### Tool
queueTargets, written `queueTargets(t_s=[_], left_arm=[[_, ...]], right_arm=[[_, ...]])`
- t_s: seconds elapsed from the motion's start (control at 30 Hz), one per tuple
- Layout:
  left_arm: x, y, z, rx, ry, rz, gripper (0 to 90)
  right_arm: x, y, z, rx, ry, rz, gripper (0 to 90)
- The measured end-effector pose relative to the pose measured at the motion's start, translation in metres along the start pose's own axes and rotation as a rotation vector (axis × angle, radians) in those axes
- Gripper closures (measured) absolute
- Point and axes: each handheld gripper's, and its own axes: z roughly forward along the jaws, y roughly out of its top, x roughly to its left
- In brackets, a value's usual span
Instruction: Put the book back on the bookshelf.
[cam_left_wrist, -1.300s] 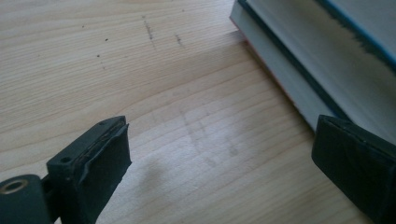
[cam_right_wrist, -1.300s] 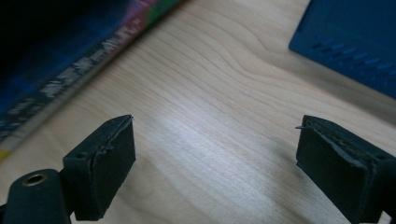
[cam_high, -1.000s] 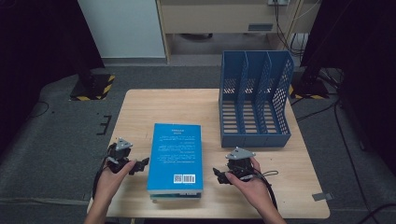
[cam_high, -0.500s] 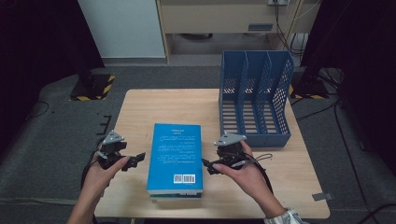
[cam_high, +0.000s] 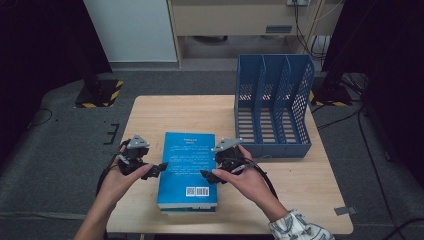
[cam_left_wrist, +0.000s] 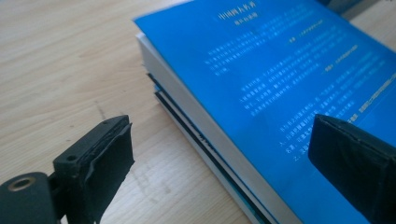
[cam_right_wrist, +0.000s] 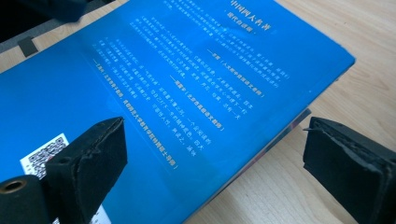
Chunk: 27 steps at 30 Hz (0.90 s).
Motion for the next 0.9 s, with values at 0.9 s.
queueTargets(t_s=[0.9], left_arm=[[-0.007,-0.012,0.028,0.009,-0.119,-0.092,2.9]], right_arm=[[-0.007,-0.012,0.026,0.019,0.078,0.077,3.6]])
